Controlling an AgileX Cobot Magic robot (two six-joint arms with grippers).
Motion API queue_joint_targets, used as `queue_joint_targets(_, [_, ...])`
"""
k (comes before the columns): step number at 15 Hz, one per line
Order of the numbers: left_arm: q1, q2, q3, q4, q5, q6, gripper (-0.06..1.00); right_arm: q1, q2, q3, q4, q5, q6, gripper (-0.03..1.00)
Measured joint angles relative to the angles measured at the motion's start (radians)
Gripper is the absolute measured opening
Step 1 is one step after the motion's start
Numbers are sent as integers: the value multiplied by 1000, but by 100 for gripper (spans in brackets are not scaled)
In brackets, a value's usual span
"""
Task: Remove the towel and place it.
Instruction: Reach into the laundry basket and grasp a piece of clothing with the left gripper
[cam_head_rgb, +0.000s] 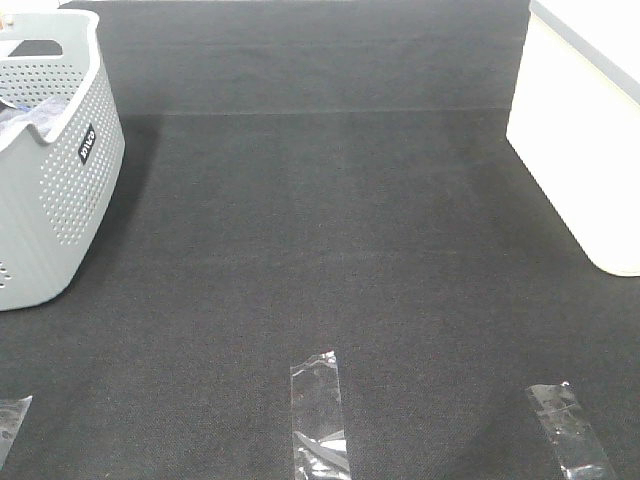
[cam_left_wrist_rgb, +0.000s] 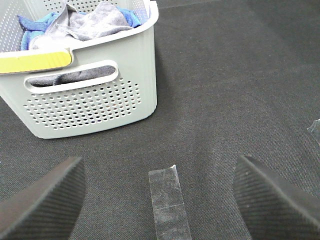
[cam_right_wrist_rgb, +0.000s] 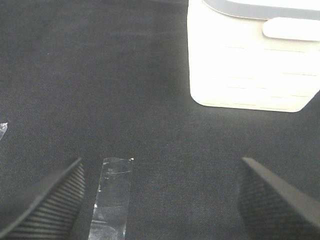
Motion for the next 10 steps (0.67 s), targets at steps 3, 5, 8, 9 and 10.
queue_joint_targets(3, [0, 0, 0, 0, 0, 0, 77, 0, 0, 0, 0, 0, 0, 78])
queue_joint_targets(5, [0, 0, 0, 0, 0, 0, 77, 0, 0, 0, 0, 0, 0, 78])
queue_joint_targets(8, [0, 0, 0, 0, 0, 0, 77, 0, 0, 0, 0, 0, 0, 78])
queue_joint_targets(9, [0, 0, 0, 0, 0, 0, 77, 0, 0, 0, 0, 0, 0, 78])
queue_joint_targets(10, [0, 0, 0, 0, 0, 0, 77, 0, 0, 0, 0, 0, 0, 78])
